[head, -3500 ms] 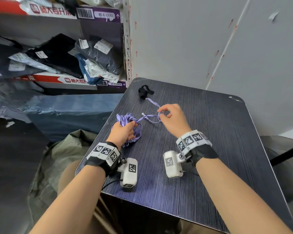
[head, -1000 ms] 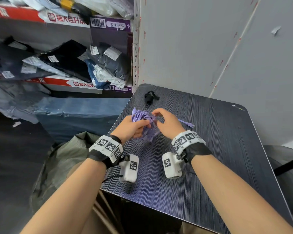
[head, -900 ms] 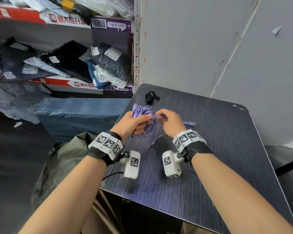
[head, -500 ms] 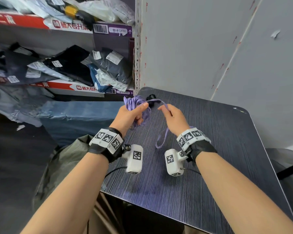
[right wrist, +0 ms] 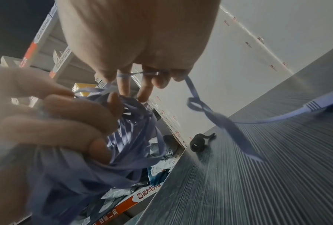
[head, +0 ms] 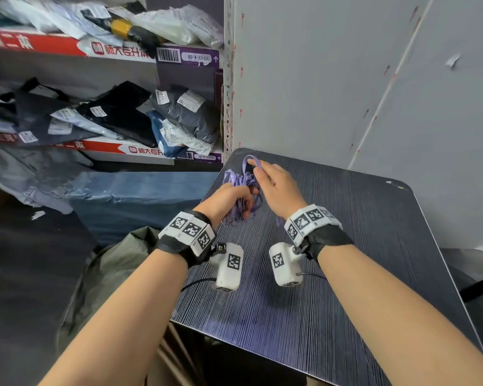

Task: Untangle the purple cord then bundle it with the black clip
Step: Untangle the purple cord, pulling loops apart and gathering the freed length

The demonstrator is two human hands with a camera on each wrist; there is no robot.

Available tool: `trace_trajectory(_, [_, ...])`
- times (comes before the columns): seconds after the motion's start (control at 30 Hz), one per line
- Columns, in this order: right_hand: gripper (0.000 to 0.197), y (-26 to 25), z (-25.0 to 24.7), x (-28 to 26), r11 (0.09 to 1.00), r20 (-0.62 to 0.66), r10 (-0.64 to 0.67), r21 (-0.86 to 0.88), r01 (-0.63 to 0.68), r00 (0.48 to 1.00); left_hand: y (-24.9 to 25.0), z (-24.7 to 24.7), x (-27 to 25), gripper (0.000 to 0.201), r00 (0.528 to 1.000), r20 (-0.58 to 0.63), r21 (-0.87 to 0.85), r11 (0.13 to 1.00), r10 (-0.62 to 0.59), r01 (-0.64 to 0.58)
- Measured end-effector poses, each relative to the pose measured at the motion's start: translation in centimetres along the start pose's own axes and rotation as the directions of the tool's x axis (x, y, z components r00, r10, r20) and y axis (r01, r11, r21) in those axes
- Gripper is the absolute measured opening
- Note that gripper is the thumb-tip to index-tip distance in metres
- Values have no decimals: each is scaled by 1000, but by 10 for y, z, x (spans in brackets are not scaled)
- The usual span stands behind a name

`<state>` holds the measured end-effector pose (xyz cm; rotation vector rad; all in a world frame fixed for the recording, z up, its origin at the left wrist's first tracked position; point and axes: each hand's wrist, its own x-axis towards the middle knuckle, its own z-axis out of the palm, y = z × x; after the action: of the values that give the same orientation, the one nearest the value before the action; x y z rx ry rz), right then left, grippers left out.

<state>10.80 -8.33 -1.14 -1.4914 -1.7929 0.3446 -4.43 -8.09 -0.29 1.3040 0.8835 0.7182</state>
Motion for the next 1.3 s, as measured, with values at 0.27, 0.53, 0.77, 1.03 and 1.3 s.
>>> trace_trajectory(0.27, [32, -4, -5, -1, 990, -234, -96, 83, 118, 968, 2, -6, 6, 19, 990, -130, 147, 989, 49, -30])
trace_trajectory(0.53, [21, -2, -13, 16, 986, -346, -100, 89, 138, 933, 15, 1, -4, 43, 998, 50, 204, 977, 44, -54])
trace_trajectory(0.77, [18, 4, -11, 11, 977, -11, 69, 205, -65, 998, 30, 1, -12, 56, 987, 147, 56, 996, 64, -73])
trace_trajectory(1.03, [21, -2, 3, -6, 932, 295, 166, 265, -247, 941, 32, -2, -6, 56, 987, 46, -6, 988, 154, -154])
trace_trajectory(1.3, [31, 9, 17, -12, 962, 370, 216, 79, -263, 904, 34, -10, 7, 34, 926, -222, -63, 943, 305, -326])
